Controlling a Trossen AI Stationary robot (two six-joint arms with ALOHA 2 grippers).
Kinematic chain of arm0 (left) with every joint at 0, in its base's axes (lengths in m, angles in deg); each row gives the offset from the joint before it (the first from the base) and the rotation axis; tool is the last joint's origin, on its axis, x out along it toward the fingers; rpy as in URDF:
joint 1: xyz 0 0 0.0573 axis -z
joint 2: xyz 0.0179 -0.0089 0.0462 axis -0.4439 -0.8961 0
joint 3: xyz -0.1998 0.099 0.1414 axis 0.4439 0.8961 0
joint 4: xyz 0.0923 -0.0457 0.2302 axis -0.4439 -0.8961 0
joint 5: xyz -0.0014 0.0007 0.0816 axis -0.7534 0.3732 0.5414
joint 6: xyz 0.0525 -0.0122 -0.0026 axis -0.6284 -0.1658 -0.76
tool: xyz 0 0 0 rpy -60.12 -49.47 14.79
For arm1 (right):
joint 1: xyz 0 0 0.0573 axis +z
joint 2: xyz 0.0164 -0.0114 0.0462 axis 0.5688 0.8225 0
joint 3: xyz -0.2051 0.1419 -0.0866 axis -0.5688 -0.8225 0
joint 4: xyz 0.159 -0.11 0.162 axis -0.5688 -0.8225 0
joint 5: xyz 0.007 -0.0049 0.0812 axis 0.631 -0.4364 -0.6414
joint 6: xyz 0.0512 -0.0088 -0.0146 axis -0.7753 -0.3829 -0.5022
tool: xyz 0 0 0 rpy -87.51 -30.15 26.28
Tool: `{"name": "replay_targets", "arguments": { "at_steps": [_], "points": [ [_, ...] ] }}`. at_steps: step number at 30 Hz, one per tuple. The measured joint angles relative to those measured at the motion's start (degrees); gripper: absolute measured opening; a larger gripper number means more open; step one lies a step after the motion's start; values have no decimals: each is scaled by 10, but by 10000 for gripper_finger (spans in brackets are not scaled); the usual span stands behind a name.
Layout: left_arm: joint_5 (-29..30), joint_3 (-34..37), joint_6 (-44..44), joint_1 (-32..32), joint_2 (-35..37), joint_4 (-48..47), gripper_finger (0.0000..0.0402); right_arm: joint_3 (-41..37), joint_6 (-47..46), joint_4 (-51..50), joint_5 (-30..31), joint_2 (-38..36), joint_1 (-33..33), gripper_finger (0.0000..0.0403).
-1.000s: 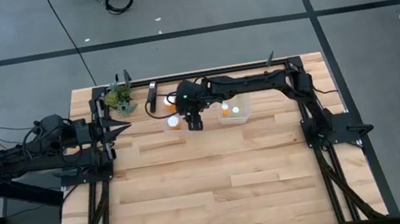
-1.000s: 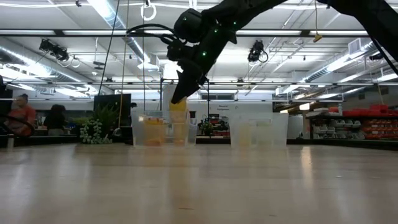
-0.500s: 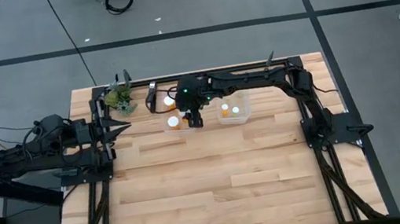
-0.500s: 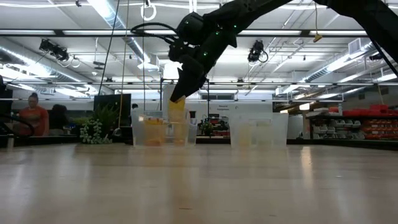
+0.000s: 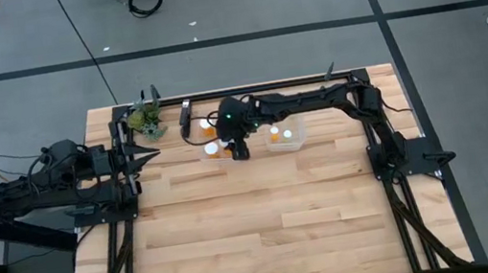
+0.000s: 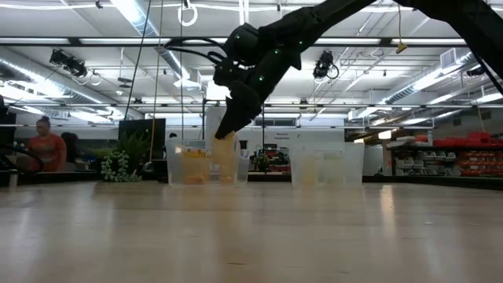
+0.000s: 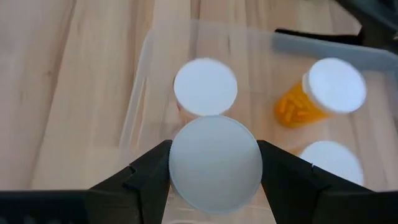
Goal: Pick and place medicine bottles into bin by pill shape (circle, oval)
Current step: Put the big orange pill bottle in the left transparent bin
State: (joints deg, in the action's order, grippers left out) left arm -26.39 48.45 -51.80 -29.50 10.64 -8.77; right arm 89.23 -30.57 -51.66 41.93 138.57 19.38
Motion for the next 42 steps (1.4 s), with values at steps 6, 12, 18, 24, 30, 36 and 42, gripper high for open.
{"name": "replay_targets", "arguments": {
  "at_steps": [6,12,18,24,30,36,42],
  "points": [
    [0,0,0,0,0,0,29,-27,1,19,-2,0,-11,228],
    [0,0,-7,0,0,0,33,-30,-8,22,-4,0,-17,228],
    [0,0,-8,0,0,0,24,-30,-9,23,-24,0,-14,228],
    [0,0,-9,0,0,0,29,-30,-9,23,-24,0,-14,228],
    [0,0,-9,0,0,0,33,-30,-8,23,-19,1,-14,228],
    [0,0,-9,0,0,0,24,-30,-3,24,-8,1,-14,228],
    [0,0,-9,0,0,0,29,-30,5,26,-2,1,-13,228]
  ]
}}
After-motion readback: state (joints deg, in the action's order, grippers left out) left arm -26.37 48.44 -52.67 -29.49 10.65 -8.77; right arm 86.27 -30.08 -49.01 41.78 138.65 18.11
